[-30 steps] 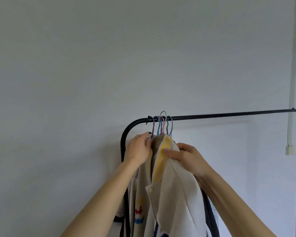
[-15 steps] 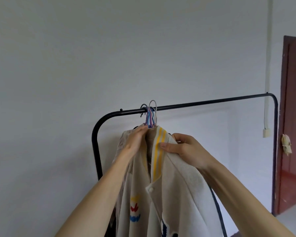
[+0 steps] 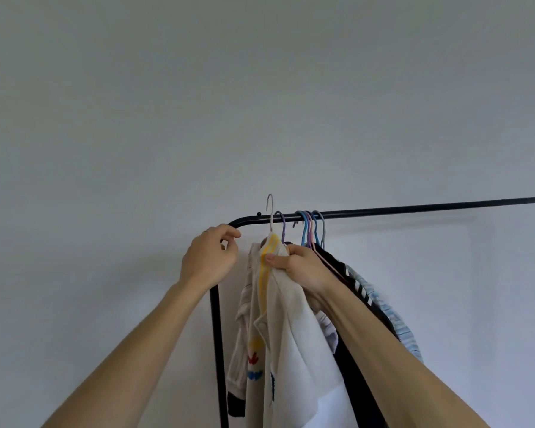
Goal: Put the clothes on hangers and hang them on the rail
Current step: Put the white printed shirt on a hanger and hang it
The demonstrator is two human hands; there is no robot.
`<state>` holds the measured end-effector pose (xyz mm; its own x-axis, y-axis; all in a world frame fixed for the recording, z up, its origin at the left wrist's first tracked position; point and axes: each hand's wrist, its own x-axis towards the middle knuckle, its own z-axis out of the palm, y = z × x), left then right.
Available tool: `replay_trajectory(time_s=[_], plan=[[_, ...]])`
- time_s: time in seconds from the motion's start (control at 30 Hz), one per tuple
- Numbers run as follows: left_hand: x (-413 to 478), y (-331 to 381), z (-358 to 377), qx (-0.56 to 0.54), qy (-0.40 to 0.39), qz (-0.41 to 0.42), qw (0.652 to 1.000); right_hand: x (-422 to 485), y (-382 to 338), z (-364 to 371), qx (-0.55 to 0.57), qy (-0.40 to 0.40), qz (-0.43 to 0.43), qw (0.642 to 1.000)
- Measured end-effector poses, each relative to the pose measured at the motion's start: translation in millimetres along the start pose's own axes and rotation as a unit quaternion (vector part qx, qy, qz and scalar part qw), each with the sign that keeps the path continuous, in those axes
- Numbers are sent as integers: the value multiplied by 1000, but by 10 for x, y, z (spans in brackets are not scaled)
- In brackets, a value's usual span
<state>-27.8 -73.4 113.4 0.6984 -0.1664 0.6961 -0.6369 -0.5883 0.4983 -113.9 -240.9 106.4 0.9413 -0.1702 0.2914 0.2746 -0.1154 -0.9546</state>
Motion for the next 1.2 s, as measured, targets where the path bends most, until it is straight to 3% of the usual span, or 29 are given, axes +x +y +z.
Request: replay_trajectory(time_s=[0.07, 0.13, 0.3, 0.47, 0.6, 0.67, 0.73, 0.8, 0.9, 1.07, 1.2], plan=[[34, -112, -15, 14, -13, -2, 1000, 54, 180, 87, -133, -12, 4, 991], [68, -186, -9, 12, -25, -9, 1000, 48, 455, 205, -187, 10, 5, 982], [1, -162, 127, 99, -22, 40, 994, 23, 845, 433, -154, 86, -70, 982], [62, -6, 240, 111, -17, 52, 992, 64, 642, 520, -76, 102, -157, 979], [136, 70, 252, 99, -13, 50, 994, 152, 431, 404, -93, 130, -122, 979], [117, 83, 303, 117, -40, 53, 991, 145, 446, 393, -156, 93, -78, 980], [33, 48, 398, 130, -73, 48, 988, 83, 561, 479, -296, 22, -43, 954], [-77, -21, 479, 134, -105, 38, 985, -8, 670, 582, -338, 7, -36, 941], [-195, -116, 511, 62, -125, -2, 990, -161, 680, 586, -355, 67, -75, 930], [-388, -157, 489, -17, -156, 13, 988, -462, 827, 365, -320, 177, -170, 915], [-422, -179, 489, -61, -162, -26, 985, -505, 1062, 84, -478, 242, -201, 820]])
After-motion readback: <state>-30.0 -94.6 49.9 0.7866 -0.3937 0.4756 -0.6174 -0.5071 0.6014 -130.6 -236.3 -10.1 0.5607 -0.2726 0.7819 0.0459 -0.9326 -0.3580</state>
